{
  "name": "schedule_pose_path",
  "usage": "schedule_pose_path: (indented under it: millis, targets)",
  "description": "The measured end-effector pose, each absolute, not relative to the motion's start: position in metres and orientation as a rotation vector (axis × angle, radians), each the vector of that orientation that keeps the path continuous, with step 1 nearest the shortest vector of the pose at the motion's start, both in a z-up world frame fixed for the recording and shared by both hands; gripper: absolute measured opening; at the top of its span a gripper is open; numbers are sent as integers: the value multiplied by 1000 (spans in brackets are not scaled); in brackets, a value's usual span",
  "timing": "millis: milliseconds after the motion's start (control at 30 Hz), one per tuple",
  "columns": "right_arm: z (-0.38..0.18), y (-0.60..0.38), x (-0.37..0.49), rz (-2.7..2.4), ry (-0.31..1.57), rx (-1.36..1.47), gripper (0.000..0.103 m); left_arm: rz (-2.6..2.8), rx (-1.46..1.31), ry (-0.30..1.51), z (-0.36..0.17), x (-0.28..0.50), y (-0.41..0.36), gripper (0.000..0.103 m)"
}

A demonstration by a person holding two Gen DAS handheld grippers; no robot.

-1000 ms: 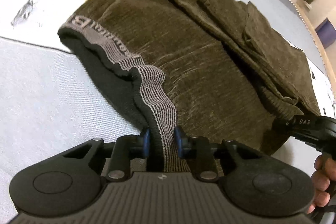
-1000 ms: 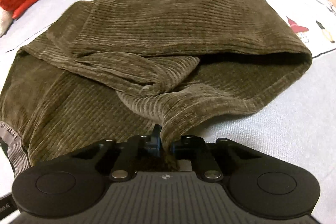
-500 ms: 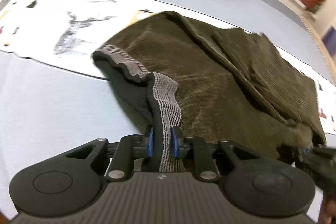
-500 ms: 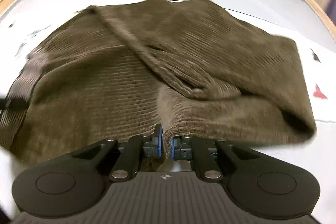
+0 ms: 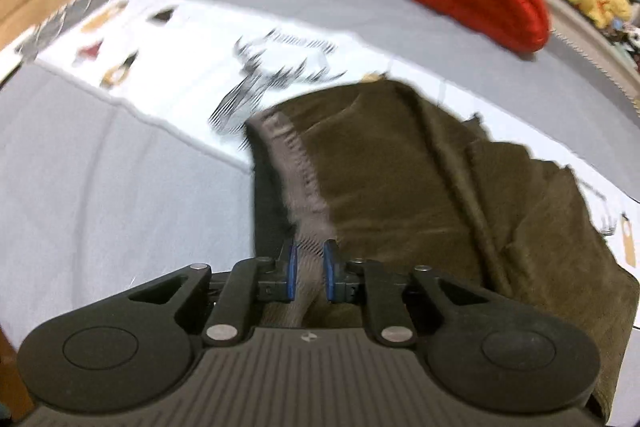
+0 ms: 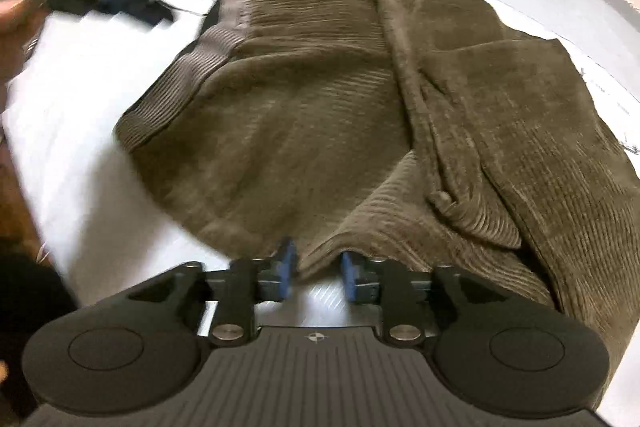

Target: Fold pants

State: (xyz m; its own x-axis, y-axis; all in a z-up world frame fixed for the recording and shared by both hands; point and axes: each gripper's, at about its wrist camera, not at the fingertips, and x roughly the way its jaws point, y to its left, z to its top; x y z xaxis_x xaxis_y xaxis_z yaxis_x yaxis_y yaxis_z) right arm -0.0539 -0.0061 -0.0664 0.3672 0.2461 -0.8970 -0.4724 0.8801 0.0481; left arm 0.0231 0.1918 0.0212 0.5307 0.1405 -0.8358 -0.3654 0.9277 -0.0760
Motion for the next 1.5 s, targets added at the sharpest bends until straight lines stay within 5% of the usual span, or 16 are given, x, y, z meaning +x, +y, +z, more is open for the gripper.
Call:
schedule_pose_path:
  millis: [167,367,667,833,1233,1500]
  targets:
    - [-26,-24,-74,586,981,-241,39,220,-273,946,23,22,167,42]
    - [-25,-76,-32,310,862,-331,39,169,-290,1006,8,26,143,42]
    - [-97,-83,4,200,998,-499,38,132,-292,1022,5,35,117,44]
    - [-98,-92,5,179,980,-510,7,131,-281,1029,3,37,106,45]
    - [6,-294,-45,-294,761,-2,4,73,-221,1034,-3,36,69,45]
    - [-82,-512,-155,-968,889,738,0,54,-166,1061,-17,31,56,45]
